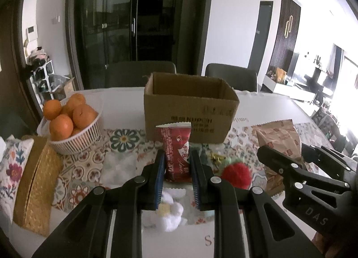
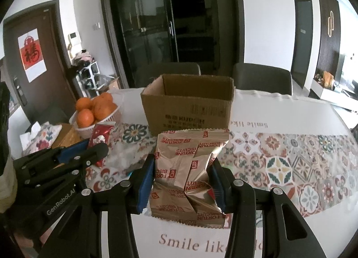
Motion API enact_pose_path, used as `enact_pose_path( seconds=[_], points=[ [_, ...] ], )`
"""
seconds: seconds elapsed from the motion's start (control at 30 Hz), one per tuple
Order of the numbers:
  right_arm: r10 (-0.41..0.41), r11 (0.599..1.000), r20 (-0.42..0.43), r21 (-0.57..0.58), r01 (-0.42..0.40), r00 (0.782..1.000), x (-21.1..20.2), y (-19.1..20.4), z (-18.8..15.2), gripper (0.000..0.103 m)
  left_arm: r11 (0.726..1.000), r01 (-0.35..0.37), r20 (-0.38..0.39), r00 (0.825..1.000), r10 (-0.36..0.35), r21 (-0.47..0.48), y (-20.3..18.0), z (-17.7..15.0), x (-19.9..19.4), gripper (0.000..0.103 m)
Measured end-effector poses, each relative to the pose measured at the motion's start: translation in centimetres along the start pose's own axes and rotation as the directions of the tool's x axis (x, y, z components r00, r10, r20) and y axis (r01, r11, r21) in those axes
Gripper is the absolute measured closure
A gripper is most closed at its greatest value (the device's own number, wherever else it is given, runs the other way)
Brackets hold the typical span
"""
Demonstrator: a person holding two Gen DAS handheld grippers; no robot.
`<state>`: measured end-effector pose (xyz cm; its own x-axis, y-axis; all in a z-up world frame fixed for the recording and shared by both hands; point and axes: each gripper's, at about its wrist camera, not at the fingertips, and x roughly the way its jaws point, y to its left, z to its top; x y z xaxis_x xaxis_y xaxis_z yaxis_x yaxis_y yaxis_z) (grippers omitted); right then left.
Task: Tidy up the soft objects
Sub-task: 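Carry both snacks over the cardboard box with both grippers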
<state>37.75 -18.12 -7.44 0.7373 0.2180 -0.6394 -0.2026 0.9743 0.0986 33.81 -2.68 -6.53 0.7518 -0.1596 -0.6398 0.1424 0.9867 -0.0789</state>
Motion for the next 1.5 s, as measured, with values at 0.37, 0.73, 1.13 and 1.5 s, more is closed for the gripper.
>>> enact_pose_path(
  seconds=[0.37, 0.73, 1.13, 1.5],
  points=[
    [0.009, 1.000, 0.030, 0.028, -0.010, 1.000, 2.5, -1.1, 3.7, 0.056, 1.000, 0.004, 0.021, 1.000, -0.004, -0.002, 0.4, 3.8, 2.9, 0.080],
    [0.025, 0.998, 0.030, 0.063, -0.027, 0.999, 5.4, -2.2, 6.9, 0.056, 1.000, 0.013, 0.022, 1.000, -0.013, 0.008, 0.5, 7.4, 5.7, 0.080],
    [0.014, 0.998, 0.048, 0.067, -0.018, 0.999, 8.1, -3.4, 11.2, 0.056, 0.999, 0.005, 0.030, 1.000, -0.006, 0.039, 0.3, 11.4, 8.9, 0.080],
    [0.015, 0.997, -0.010, 0.080, -0.014, 1.000, 11.8, -4.7, 14.0, 0.056, 0.999, 0.011, -0.036, 0.999, -0.009, 0.053, 0.6, 14.1, 12.8, 0.080]
  ],
)
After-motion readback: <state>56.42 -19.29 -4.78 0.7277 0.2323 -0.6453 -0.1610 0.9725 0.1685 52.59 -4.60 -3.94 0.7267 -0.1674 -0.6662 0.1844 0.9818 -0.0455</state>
